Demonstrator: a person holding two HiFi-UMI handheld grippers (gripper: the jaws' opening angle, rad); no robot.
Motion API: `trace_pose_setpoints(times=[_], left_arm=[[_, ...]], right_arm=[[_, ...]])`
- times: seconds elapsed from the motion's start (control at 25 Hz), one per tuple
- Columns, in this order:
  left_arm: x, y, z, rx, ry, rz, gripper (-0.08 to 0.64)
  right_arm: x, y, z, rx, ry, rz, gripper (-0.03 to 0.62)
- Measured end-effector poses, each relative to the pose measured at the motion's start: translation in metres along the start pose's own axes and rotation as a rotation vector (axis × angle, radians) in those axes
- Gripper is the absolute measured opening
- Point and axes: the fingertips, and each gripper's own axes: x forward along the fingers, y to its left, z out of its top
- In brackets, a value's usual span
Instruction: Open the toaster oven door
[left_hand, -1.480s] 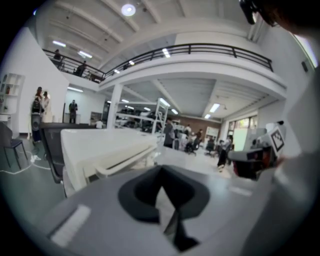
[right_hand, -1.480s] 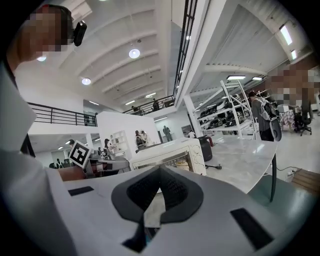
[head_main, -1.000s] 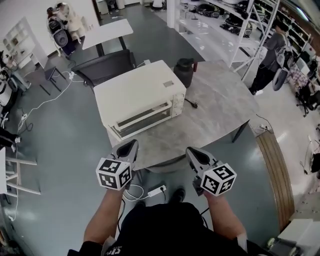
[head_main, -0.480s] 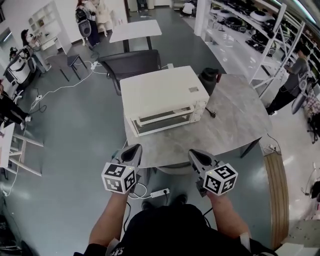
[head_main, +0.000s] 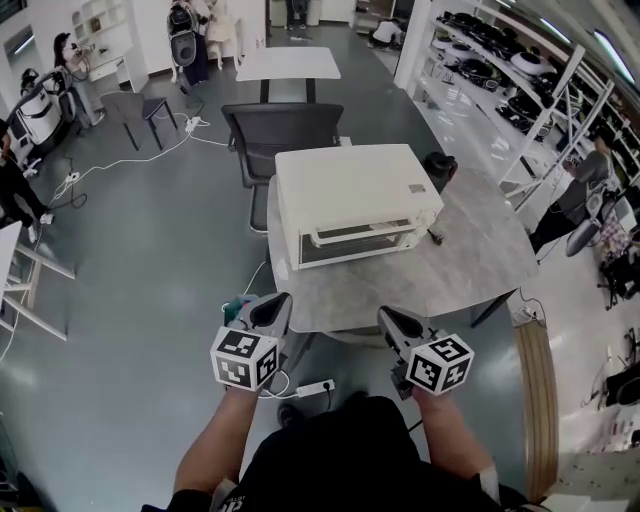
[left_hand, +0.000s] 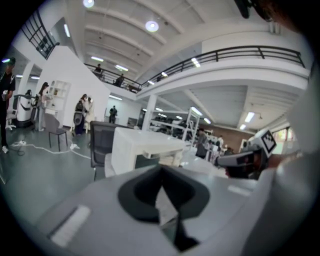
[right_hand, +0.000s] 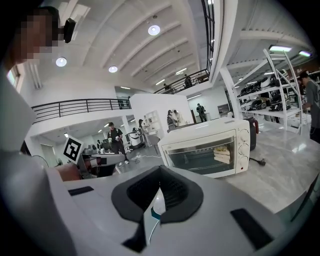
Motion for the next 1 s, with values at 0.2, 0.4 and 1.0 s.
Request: trace_pose_setpoints(times=[0.2, 0.4, 1.0], left_arm=[[0.005, 0.001, 0.005, -0.004, -0.013, 0.001, 0.009], [0.028, 0.011, 0.014, -0.029, -0.025, 0.059, 0.009], [0.127, 0.015, 0.051, -0.102, -0.051, 0.273, 0.011]], right_arm=[[0.008, -0.011, 0.008, -0.011, 0.007, -0.015, -0.005], [0.029, -0.036, 0.027, -0.045, 0.012, 0.027, -0.005], [0.058, -0.187, 0.085, -0.071, 0.013, 0.053, 0.064]])
